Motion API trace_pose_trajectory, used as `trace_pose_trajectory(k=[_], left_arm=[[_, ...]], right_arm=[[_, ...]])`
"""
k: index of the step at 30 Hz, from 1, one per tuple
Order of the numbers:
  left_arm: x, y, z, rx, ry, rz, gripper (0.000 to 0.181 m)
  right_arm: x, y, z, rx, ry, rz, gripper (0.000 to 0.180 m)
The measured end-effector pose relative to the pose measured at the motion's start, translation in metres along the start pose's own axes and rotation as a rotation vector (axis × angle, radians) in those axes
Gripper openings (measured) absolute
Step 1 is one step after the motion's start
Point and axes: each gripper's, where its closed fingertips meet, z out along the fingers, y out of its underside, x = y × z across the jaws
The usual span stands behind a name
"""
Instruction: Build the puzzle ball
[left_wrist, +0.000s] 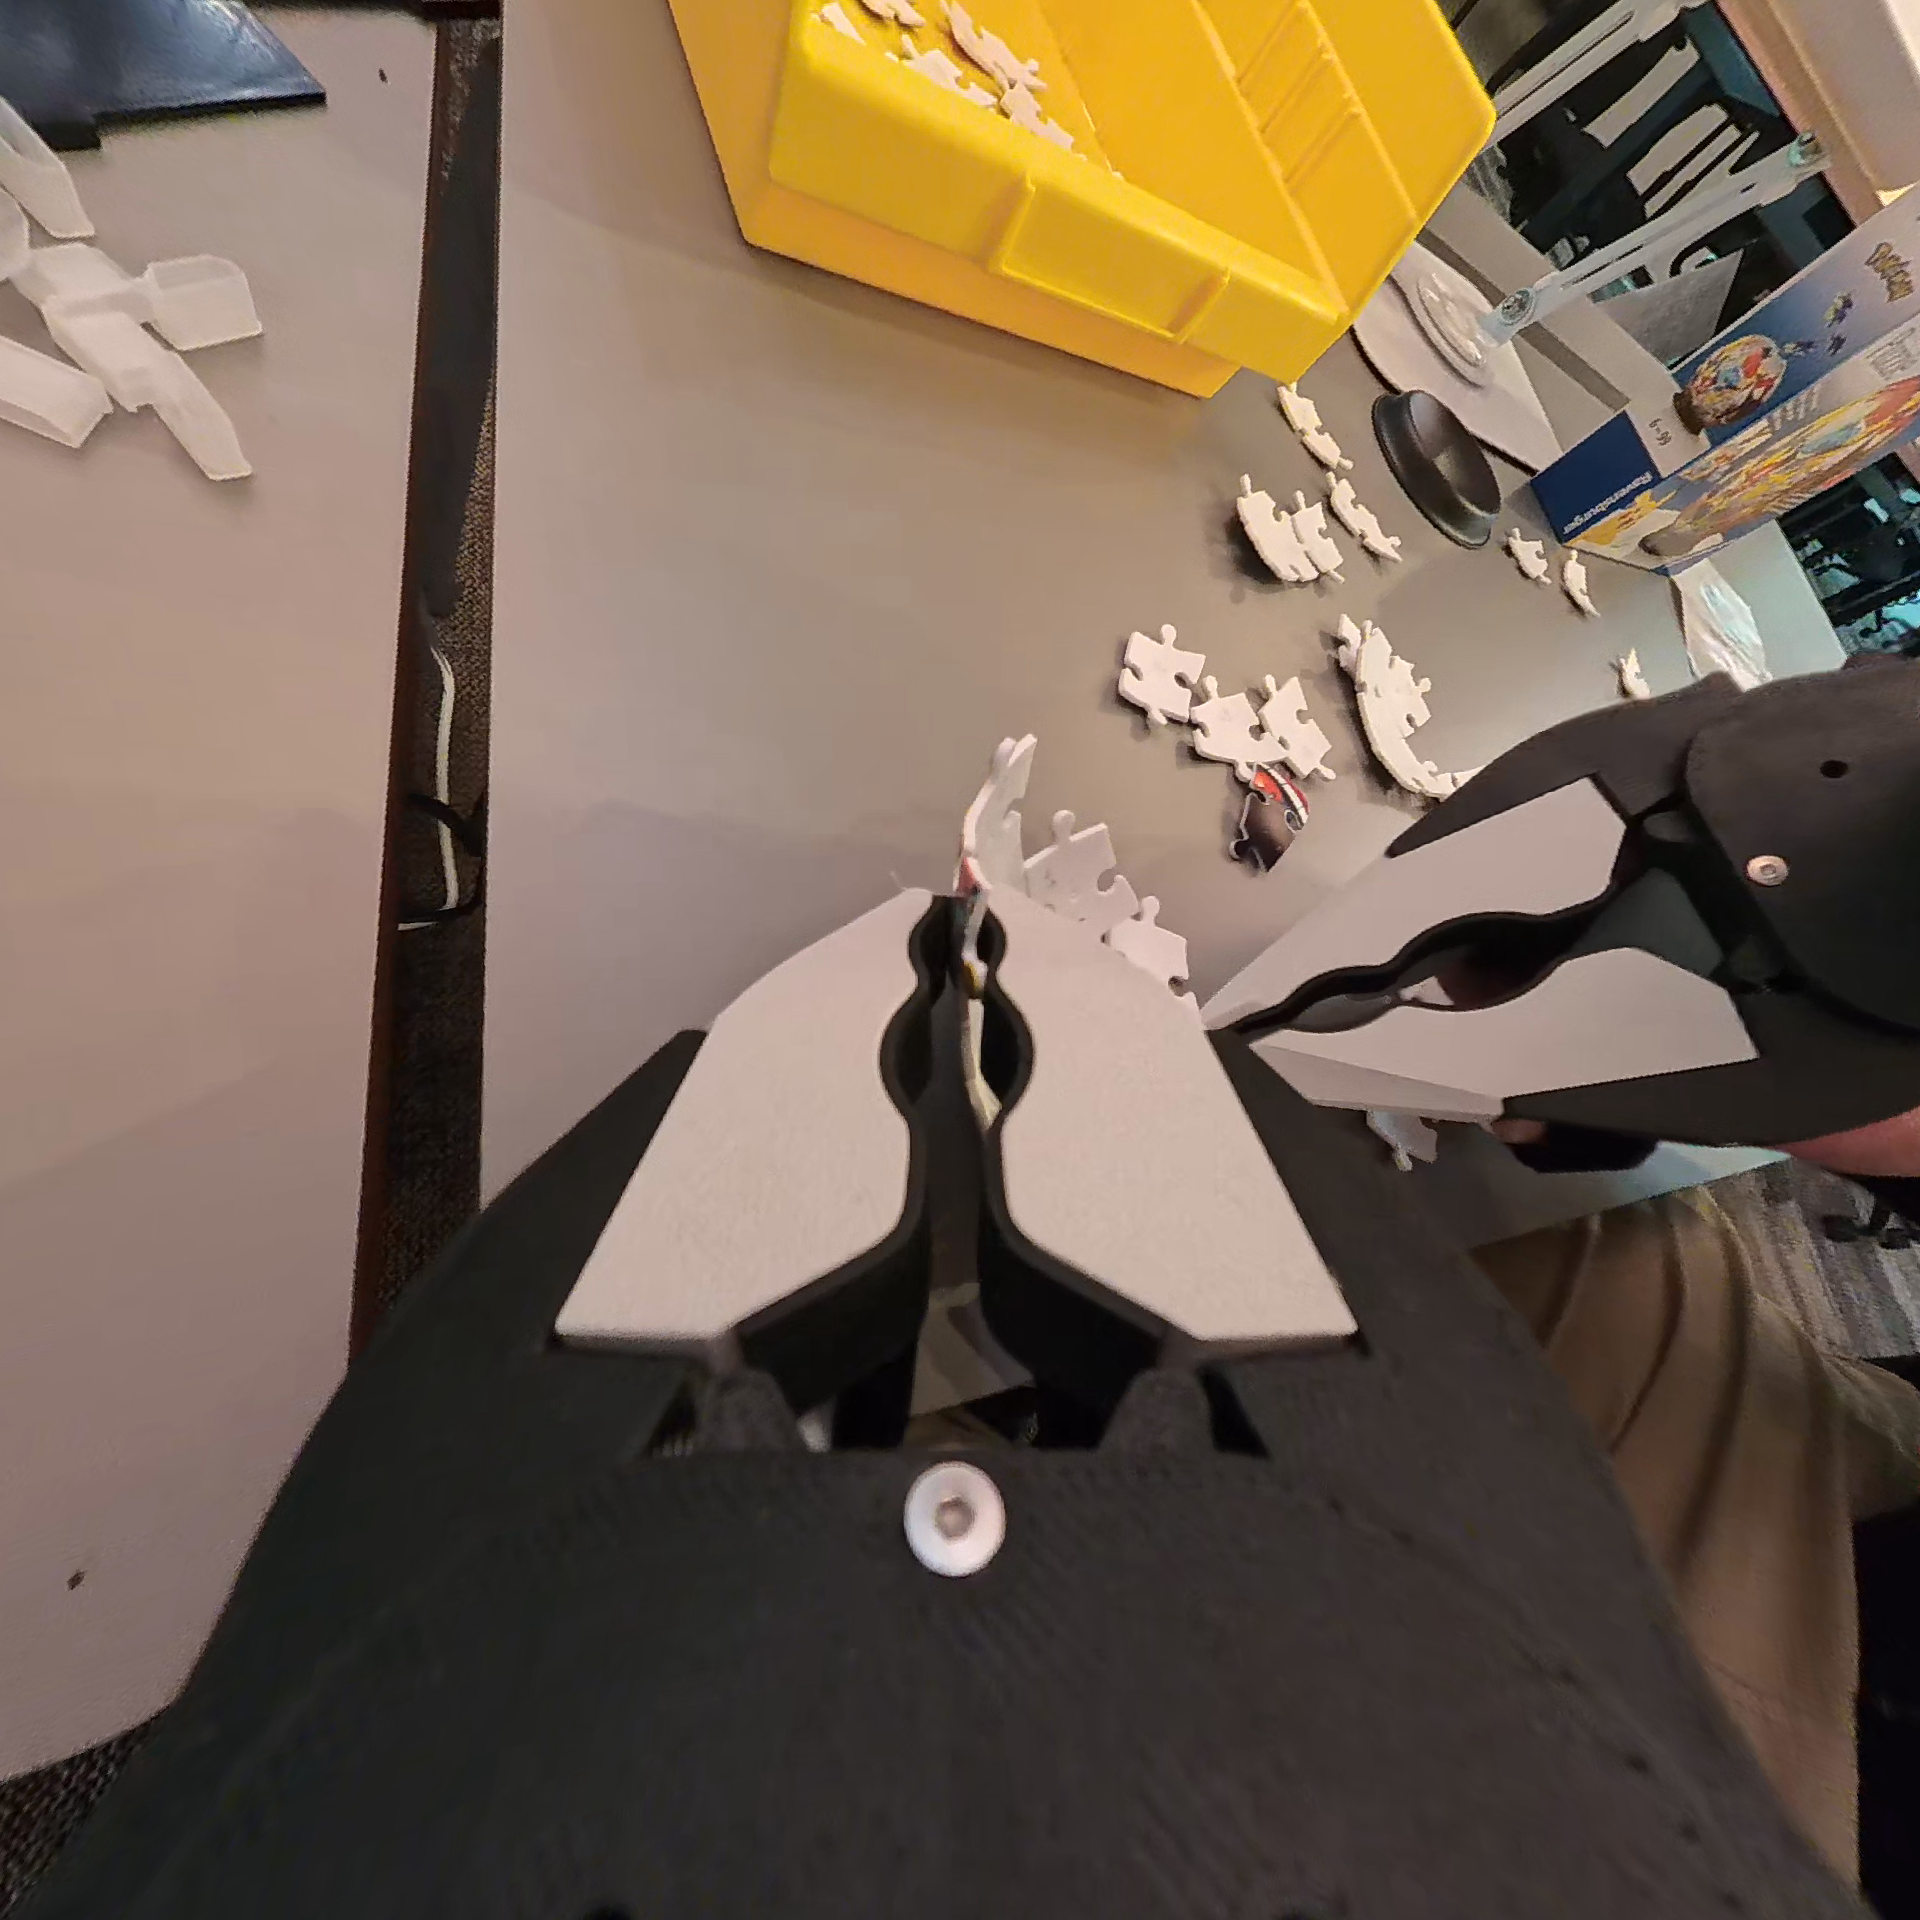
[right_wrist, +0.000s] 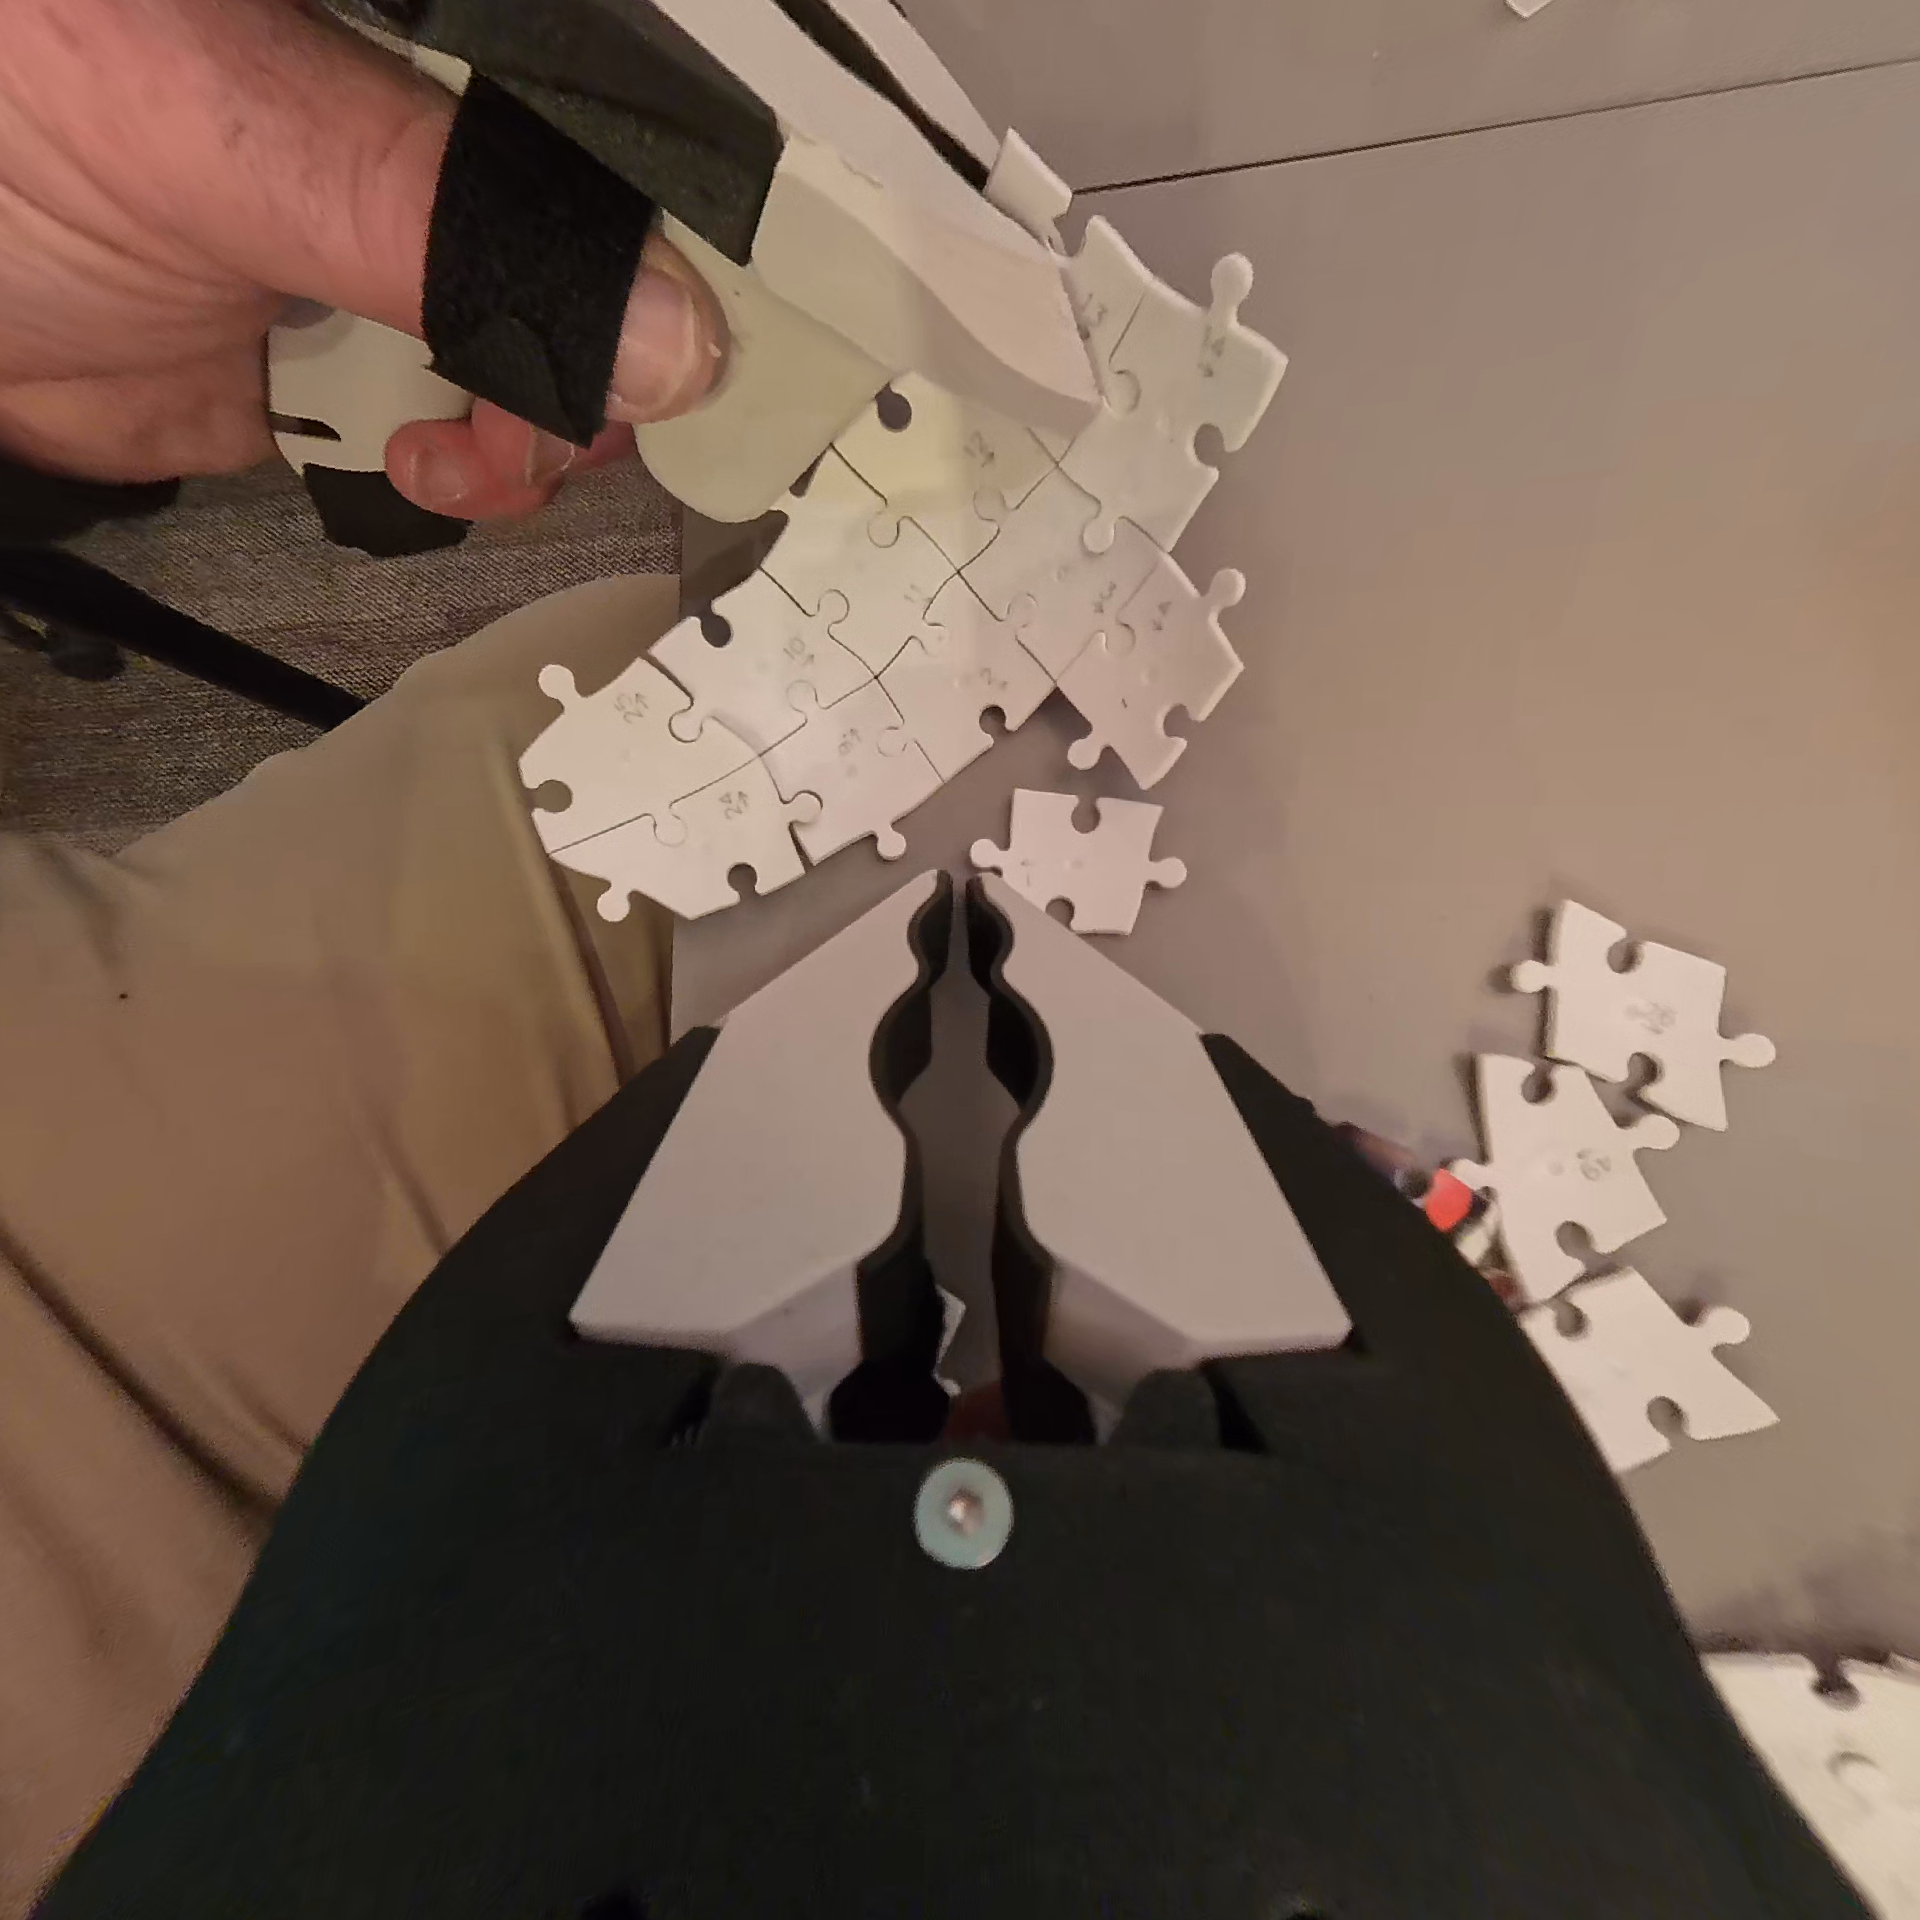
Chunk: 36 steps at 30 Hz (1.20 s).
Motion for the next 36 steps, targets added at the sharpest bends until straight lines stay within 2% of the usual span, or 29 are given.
trace_pose_trajectory(k=[1,6,11,14,16,21,29,31,36], left_arm=[[0.000,0.000,0.000,0.001,0.001,-0.001,0.004],[0.002,-0.001,0.003,0.001,0.003,0.003,0.004],[0.000,-0.001,0.002,0.004,-0.002,-0.002,0.004],[-0.002,-0.003,0.001,0.011,-0.006,-0.006,0.003],[-0.004,-0.003,0.000,0.015,-0.007,-0.011,0.004],[-0.007,-0.003,0.000,0.021,-0.001,-0.022,0.004],[-0.006,-0.004,0.001,0.023,0.006,-0.023,0.004],[-0.006,-0.005,0.000,0.025,0.005,-0.022,0.004],[-0.006,-0.004,0.001,0.023,0.008,-0.024,0.004]], right_arm=[[0.002,-0.001,-0.003,0.005,-0.002,-0.004,0.002],[0.027,-0.004,-0.018,-0.017,0.017,-0.085,0.026],[0.024,-0.006,-0.005,-0.042,-0.132,-0.151,0.038],[0.025,-0.008,0.000,-0.069,-0.148,-0.175,0.030],[0.029,-0.007,0.001,-0.086,-0.139,-0.162,0.010],[0.030,-0.005,0.000,-0.047,-0.156,-0.117,0.000],[0.028,0.003,-0.008,-0.049,-0.131,-0.180,0.000],[0.028,0.001,-0.012,-0.039,-0.133,-0.224,0.013],[0.028,0.006,-0.014,-0.105,-0.137,-0.335,0.019]])
